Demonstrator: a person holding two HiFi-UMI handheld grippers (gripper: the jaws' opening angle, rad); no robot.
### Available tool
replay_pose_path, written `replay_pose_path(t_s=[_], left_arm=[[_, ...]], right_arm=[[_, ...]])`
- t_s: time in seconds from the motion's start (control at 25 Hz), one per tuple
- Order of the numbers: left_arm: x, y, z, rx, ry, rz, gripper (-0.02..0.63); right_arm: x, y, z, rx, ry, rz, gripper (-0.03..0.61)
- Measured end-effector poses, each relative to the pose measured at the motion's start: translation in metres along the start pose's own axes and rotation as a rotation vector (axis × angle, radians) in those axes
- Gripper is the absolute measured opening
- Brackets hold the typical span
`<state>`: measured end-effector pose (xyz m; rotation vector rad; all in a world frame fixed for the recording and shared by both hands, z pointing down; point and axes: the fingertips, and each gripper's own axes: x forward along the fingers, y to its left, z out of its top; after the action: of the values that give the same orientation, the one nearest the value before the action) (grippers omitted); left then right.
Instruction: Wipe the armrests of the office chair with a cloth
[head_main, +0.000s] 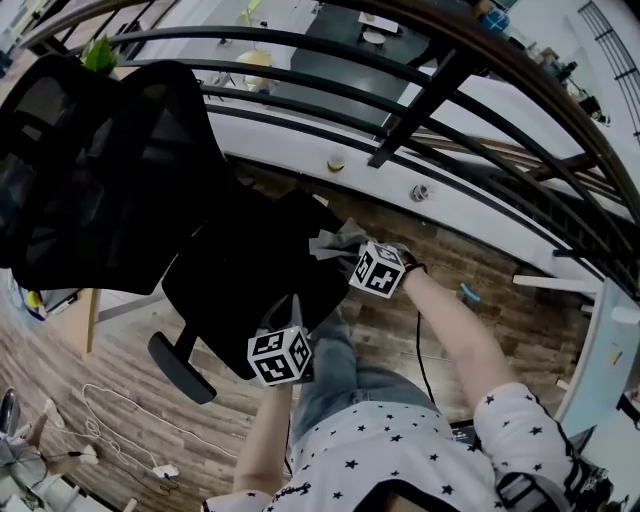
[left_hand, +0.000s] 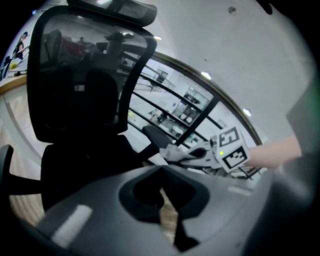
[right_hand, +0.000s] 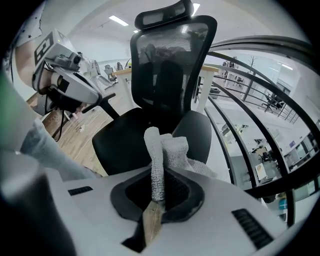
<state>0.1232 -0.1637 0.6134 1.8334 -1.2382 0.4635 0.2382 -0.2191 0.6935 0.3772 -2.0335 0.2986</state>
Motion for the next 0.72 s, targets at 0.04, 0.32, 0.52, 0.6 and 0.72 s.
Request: replay_pose_path(t_s=[0.04, 0.32, 0.52, 0.6, 0.72], left_arm=[[-0.001, -0.001, 0.0, 0.001, -0.001, -0.001, 0.008], [-0.003, -0.006, -0.005, 0.01, 0.0, -0.012, 0.008], [-0.007, -0.008, -0.007, 0.016, -0.002, -0.015, 0.008], [-0.009, -0.009, -0.008, 0.019, -0.004, -0.016, 0.008], [-0.011, -0.011, -0.009, 0.019, -0.006, -0.016, 0.008]], right_arm=[[-0.001, 0.001, -0.002, 0.003, 0.001, -0.001, 0.025], [-0.006, 0.009, -0.011, 0.01, 0.012, -0.006, 0.025], [-0.009, 0.014, -0.018, 0.011, 0.02, -0.012, 0.025], [-0.011, 0.017, -0.02, 0.01, 0.024, -0.014, 0.025], [-0.013, 0.02, -0.024, 0.008, 0.031, -0.016, 0.025]])
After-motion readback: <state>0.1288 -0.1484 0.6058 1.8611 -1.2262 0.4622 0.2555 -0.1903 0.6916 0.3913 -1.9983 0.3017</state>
